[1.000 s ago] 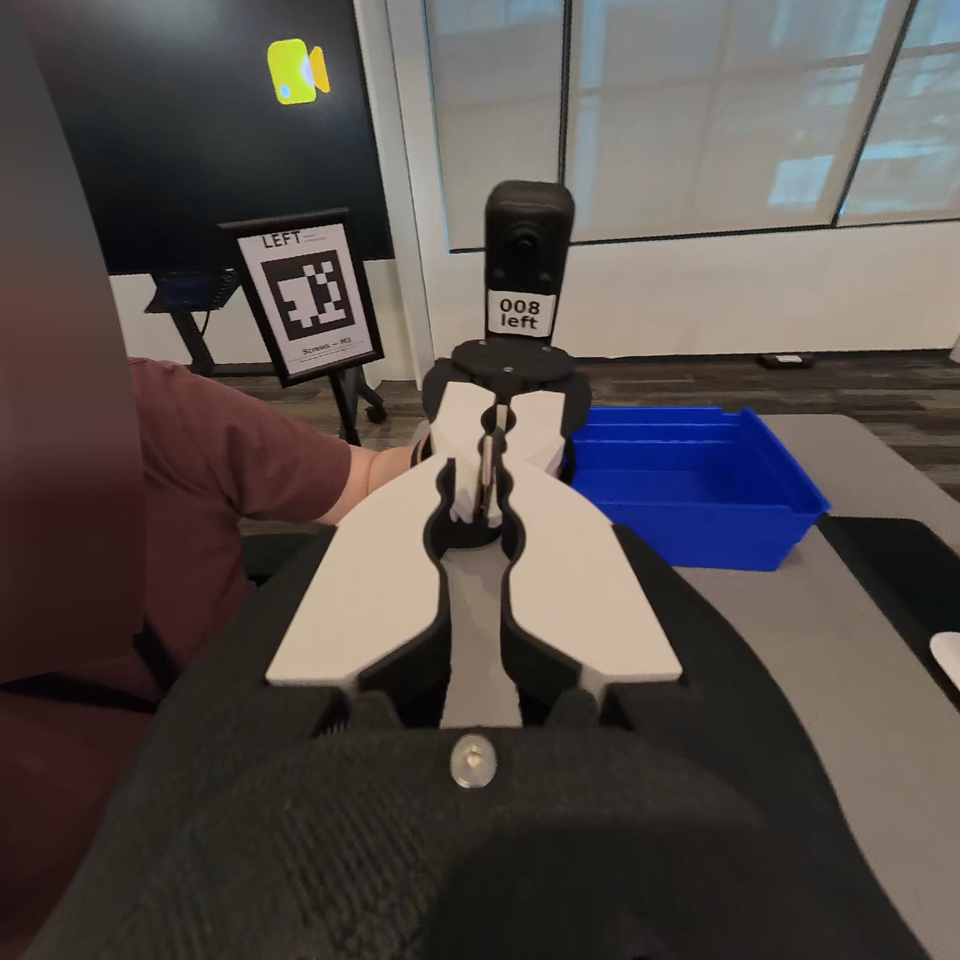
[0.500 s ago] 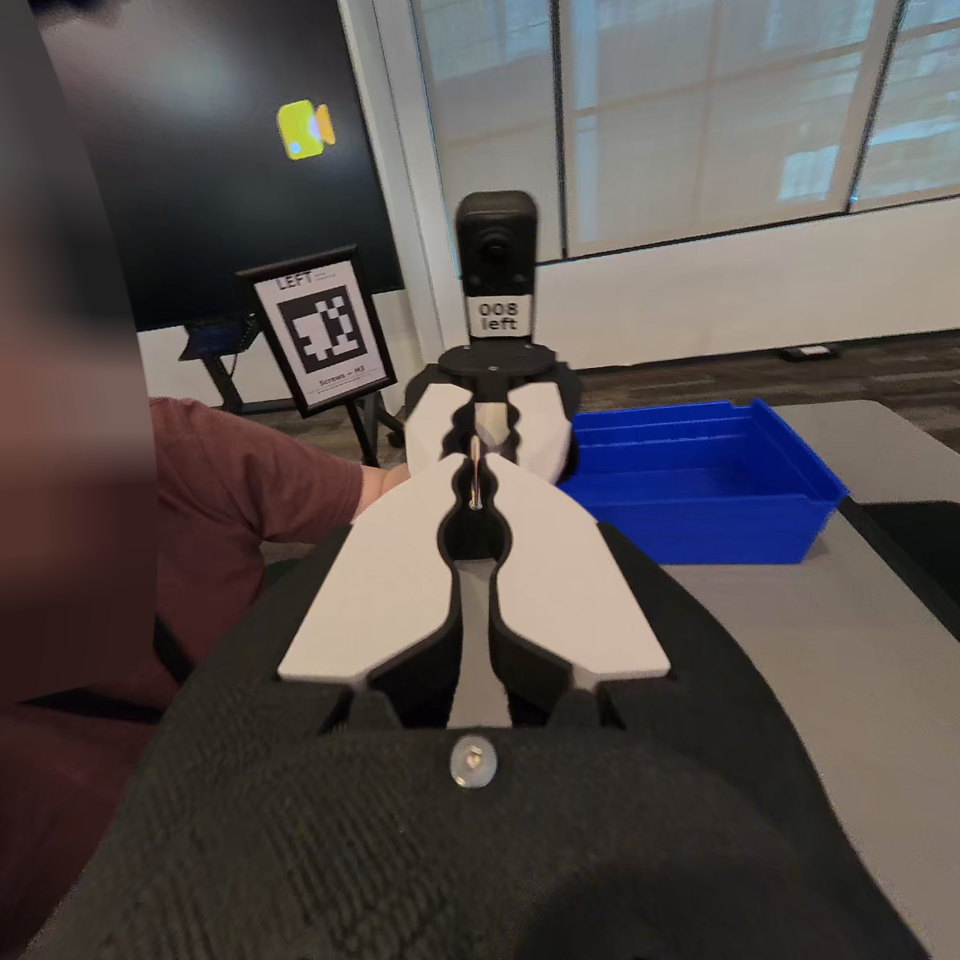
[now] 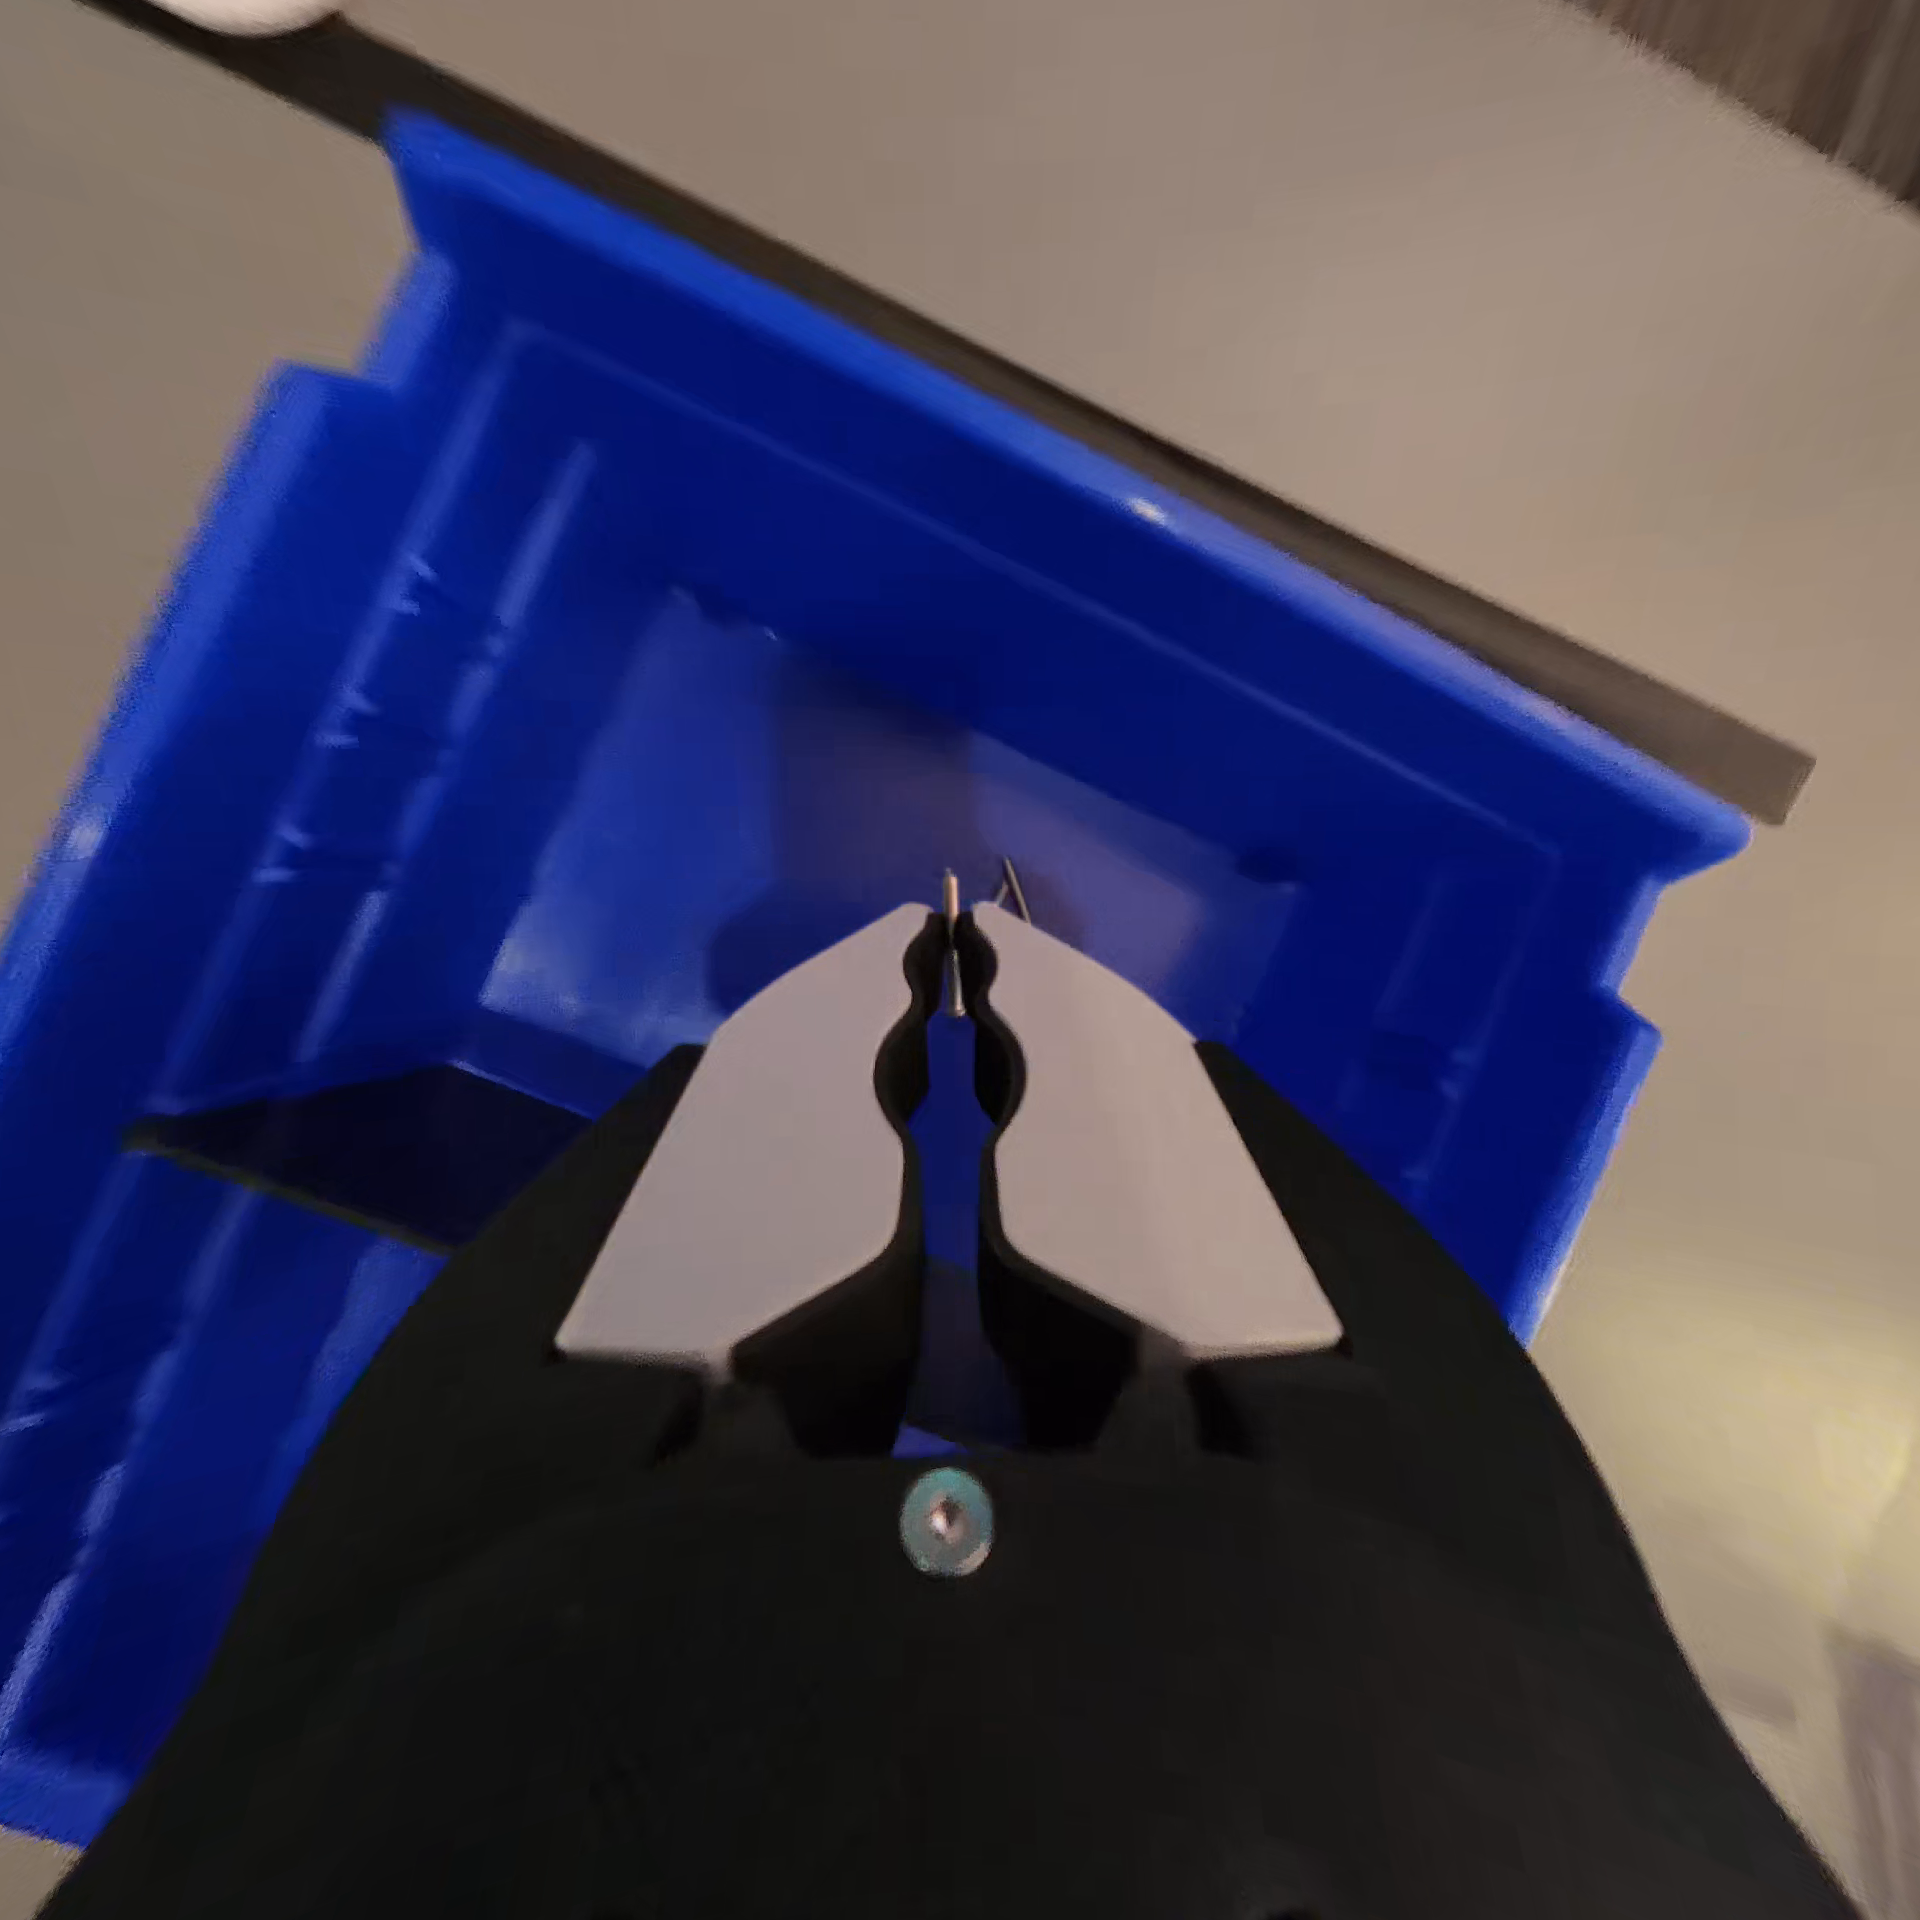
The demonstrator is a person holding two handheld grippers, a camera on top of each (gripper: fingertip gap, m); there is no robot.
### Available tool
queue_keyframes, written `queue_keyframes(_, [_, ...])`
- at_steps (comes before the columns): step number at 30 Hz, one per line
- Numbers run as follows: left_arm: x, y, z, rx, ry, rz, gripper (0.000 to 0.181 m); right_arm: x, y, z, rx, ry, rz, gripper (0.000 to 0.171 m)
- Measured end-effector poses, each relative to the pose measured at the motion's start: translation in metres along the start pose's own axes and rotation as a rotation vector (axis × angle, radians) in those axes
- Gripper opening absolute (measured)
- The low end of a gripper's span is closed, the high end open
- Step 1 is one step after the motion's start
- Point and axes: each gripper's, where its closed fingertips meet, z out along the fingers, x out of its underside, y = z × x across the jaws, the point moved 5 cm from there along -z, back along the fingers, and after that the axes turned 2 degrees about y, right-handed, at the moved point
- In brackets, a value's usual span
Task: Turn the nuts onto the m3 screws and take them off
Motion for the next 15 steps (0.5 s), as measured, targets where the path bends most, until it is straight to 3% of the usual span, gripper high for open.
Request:
queue_keyframes(4, [0.002,0.001,0.001,0.040,0.007,-0.051,0.028,0.001,-0.003,0.007,0.034,0.021,-0.012,0.009])
queue_keyframes(9, [-0.006,0.014,-0.023,0.013,-0.036,-0.131,0.025,-0.012,-0.002,-0.017,0.042,-0.109,-0.018,0.014])
queue_keyframes(15, [-0.004,0.047,-0.104,-0.358,0.079,-0.085,0.025,-0.027,0.011,-0.054,0.049,-0.232,-0.069,0.013])
